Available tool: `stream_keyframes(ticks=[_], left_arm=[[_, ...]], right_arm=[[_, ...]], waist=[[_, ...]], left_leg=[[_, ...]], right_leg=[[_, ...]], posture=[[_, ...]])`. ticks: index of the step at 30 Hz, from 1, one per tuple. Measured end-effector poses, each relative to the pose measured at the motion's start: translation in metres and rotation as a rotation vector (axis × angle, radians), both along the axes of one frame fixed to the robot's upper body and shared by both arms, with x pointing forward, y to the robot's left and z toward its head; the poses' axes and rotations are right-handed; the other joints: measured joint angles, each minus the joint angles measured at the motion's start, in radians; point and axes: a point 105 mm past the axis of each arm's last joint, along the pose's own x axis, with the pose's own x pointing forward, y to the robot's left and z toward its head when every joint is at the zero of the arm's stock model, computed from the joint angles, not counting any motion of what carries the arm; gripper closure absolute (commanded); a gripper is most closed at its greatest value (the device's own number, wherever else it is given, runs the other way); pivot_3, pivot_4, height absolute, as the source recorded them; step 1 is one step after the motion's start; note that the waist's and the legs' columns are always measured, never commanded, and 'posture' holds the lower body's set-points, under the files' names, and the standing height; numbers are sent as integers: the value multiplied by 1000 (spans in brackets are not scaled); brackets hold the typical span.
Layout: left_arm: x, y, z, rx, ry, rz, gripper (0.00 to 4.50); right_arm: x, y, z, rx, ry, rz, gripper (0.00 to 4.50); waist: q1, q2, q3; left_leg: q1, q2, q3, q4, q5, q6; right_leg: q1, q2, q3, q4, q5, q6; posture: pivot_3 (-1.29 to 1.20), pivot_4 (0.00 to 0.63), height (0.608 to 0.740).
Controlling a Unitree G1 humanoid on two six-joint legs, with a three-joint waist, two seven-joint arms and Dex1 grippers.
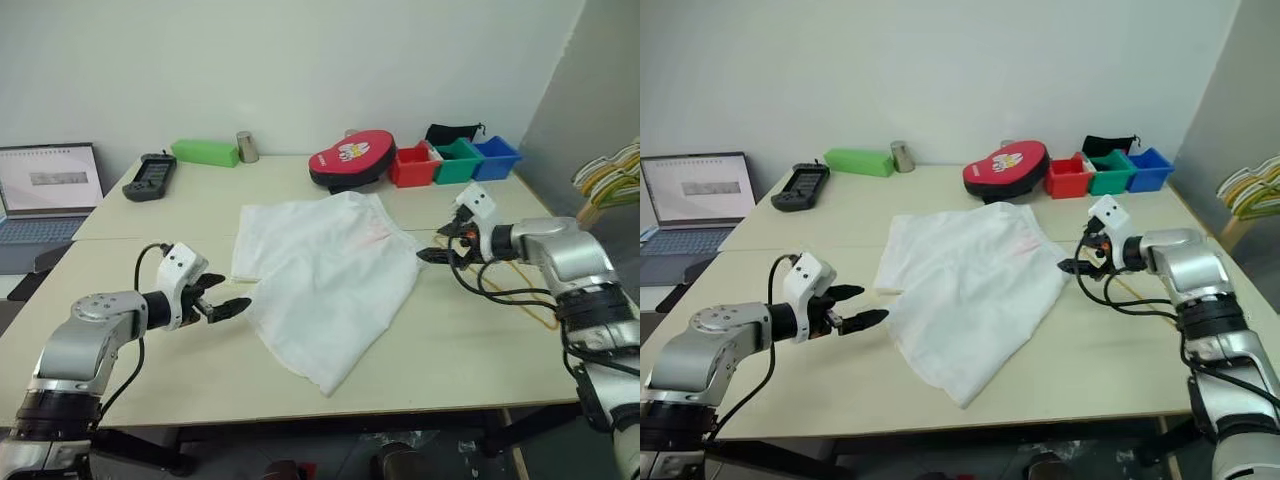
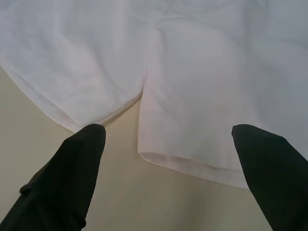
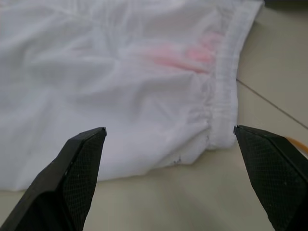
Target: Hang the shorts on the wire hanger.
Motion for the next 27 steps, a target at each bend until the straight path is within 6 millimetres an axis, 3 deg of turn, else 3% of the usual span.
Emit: stream_keyframes(ticks=[3,9,13,19,21,27], left_arm=[[4,-2,-11,-32,32,19,0],[9,4,-31,-3,96,50,0],[9,10,-43,23,135,70,0],[17,2,-46,36,126,35,0],[19,1,-47,29,125,30,371],[20,-2,-49,42,125,-1,1518]], right_arm=[[15,5,-16,14,76,-73,3],[30,2,-25,8,101,-197,3],[31,2,-35,3,126,-244,3],[30,12,-52,23,165,-312,3],[30,17,-54,50,180,-325,0],[32,29,-57,177,219,-418,1536]], waist=[[1,0,0],[0,0,0],[0,0,0],[7,2,0],[10,2,-1],[9,3,-2]], left_leg=[[1,0,0,0,1,0],[1,0,-1,0,1,0],[1,0,-3,-1,1,0],[2,-1,-3,0,1,0],[3,-1,-3,0,1,0],[4,-1,-3,0,1,0]], right_leg=[[0,1,-1,3,0,0],[0,1,-1,4,0,0],[-1,1,-1,4,0,0],[0,1,-1,6,0,0],[2,1,-1,6,0,0],[2,1,-1,5,0,0]], posture=[[-38,19,740],[-29,26,740],[-23,28,740],[-23,28,740],[-25,27,740],[-23,20,740]])
